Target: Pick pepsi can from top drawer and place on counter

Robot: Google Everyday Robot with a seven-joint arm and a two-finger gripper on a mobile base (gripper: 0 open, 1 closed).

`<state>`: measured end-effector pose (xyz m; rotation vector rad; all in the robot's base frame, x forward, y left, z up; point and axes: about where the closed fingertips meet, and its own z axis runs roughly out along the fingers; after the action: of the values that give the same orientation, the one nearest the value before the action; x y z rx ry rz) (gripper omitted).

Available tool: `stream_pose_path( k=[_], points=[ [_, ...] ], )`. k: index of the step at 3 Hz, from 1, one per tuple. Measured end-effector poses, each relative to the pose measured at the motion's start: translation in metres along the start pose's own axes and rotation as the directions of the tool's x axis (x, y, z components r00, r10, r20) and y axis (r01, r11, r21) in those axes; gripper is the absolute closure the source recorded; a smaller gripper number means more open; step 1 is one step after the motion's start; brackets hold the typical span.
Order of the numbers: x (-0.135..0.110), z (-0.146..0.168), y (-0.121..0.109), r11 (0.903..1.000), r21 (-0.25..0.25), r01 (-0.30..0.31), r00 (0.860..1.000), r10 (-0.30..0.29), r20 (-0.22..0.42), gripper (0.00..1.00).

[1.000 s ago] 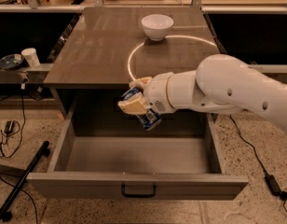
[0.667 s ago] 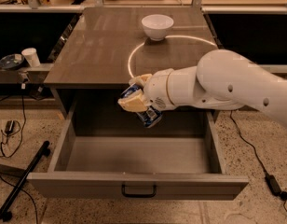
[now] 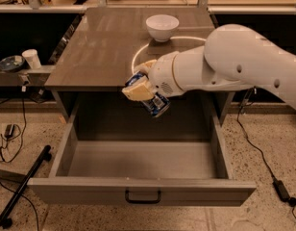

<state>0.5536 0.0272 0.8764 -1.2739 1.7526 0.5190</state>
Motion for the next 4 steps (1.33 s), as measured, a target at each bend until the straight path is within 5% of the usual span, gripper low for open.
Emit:
stream_pose_path(
  k=[2,4],
  points=[
    [-0.024,-0.019,-0.024,0.9984,0.023,0.051,0.997,-0.049,-0.052,1.00],
    [-0.010,0.001,-0.050,0.9997,0.017,0.020,0.998,-0.019,-0.053,1.00]
  ],
)
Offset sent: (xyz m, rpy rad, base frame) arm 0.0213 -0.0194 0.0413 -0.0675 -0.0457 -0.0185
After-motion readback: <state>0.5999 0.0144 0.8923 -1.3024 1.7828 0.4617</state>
